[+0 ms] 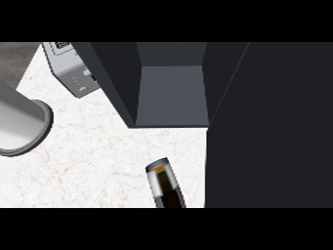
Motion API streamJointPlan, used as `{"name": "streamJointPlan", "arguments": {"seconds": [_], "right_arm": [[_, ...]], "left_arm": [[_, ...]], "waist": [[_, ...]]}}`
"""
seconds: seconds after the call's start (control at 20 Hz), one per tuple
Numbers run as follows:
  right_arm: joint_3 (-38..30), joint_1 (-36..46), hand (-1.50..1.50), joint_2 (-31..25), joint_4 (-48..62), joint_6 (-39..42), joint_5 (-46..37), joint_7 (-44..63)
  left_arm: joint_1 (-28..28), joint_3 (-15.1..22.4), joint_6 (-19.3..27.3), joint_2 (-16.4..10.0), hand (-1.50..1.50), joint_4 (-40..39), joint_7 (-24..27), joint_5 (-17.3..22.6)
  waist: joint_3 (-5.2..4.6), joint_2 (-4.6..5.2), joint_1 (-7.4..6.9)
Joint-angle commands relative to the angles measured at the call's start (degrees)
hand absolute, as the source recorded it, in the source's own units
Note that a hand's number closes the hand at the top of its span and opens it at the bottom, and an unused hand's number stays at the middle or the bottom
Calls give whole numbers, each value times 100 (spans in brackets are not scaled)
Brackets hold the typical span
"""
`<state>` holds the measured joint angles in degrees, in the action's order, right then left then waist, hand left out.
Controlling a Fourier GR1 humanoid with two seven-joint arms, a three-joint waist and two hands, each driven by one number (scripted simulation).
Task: Pick up the wine, place it into the cabinet and close the cabinet
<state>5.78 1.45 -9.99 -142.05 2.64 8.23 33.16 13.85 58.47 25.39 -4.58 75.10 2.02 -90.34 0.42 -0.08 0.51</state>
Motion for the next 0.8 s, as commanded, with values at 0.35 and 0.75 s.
{"name": "streamJointPlan", "arguments": {"seconds": [0.35, 0.75], "right_arm": [[-338, 173, -150, 31, -786, -62, 546, 592], [-322, 406, -150, 206, -458, -76, 478, 445]], "left_arm": [[-604, -682, -74, 382, -150, -359, 96, 486], [-872, -969, -36, 327, -150, -555, 438, 826]], "waist": [[-44, -3, -10], [-43, 3, -29]]}}
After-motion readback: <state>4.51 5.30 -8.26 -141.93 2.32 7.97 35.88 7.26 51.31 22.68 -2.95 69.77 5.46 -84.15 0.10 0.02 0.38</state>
